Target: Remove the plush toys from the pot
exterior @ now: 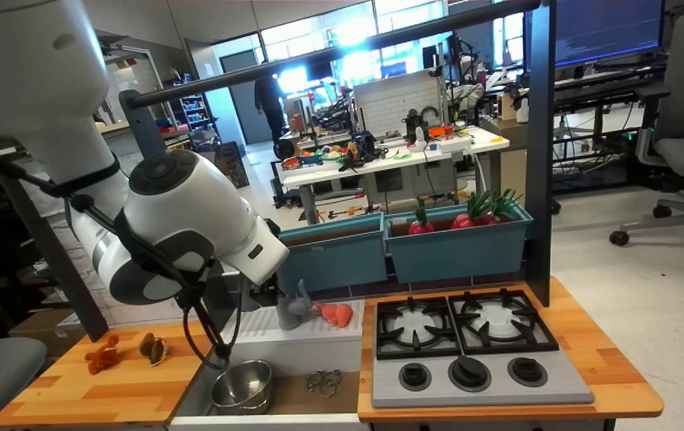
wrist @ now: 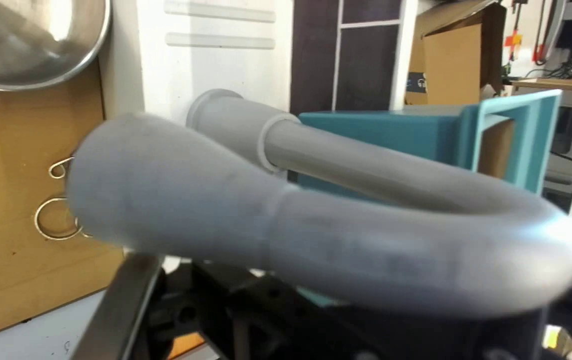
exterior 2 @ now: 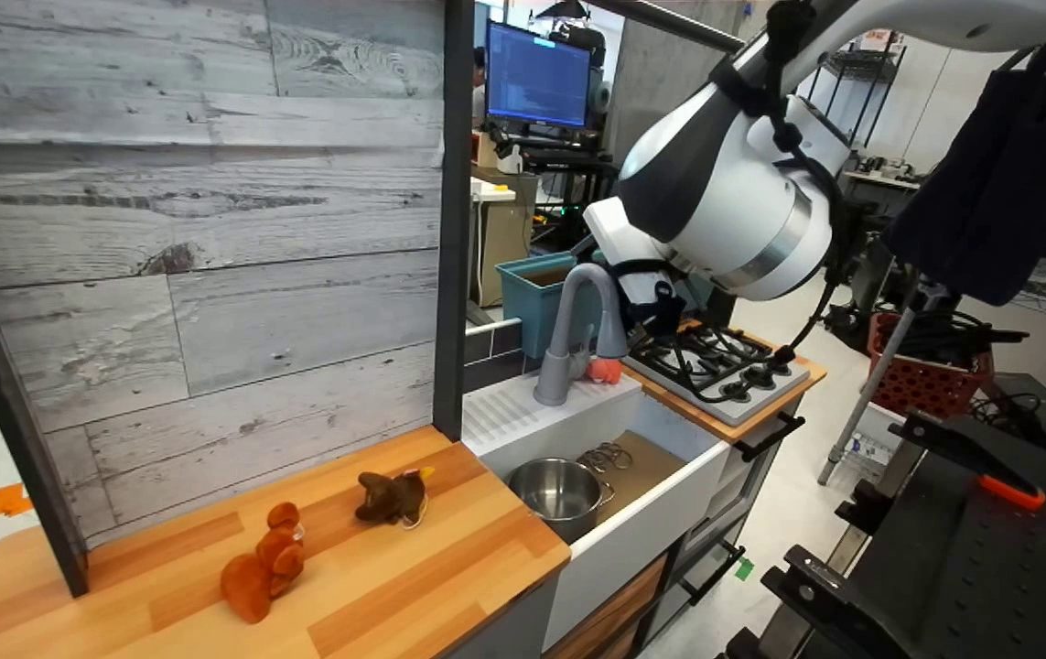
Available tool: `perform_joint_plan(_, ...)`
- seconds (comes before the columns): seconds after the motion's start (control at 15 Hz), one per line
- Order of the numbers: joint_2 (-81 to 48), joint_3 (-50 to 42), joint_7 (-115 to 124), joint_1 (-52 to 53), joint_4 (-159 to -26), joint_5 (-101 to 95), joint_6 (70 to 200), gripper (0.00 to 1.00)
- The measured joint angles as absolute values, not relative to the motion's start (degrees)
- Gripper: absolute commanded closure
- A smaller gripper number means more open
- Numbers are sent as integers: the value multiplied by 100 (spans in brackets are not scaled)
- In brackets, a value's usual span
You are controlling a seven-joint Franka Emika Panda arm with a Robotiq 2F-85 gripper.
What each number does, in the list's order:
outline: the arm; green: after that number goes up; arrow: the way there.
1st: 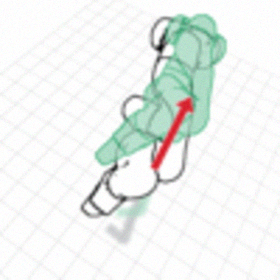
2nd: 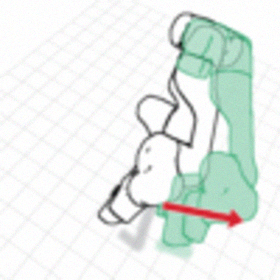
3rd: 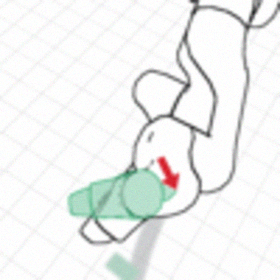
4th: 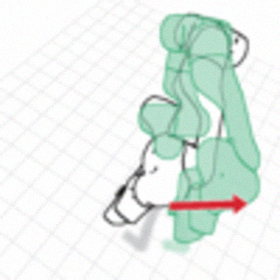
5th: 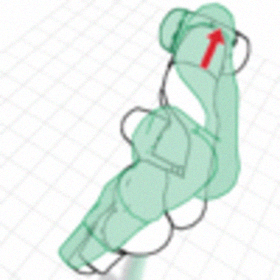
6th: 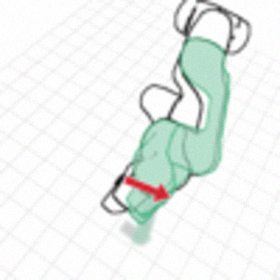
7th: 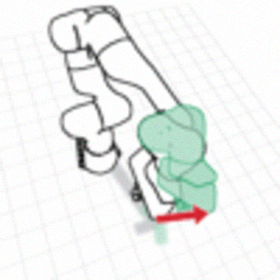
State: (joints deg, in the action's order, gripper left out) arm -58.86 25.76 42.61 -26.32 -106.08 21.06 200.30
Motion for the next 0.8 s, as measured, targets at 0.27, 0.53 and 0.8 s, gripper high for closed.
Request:
perform_joint_plan(0.27, -5749, 3795, 4295, -3922, -11155, 955, 20257, 0)
perform_joint_plan(0.53, -5696, 4807, 4193, -5288, -11929, -95, 20269, 0)
perform_joint_plan(0.8, -5562, 5514, 3641, -6256, -12780, -613, 19842, 0)
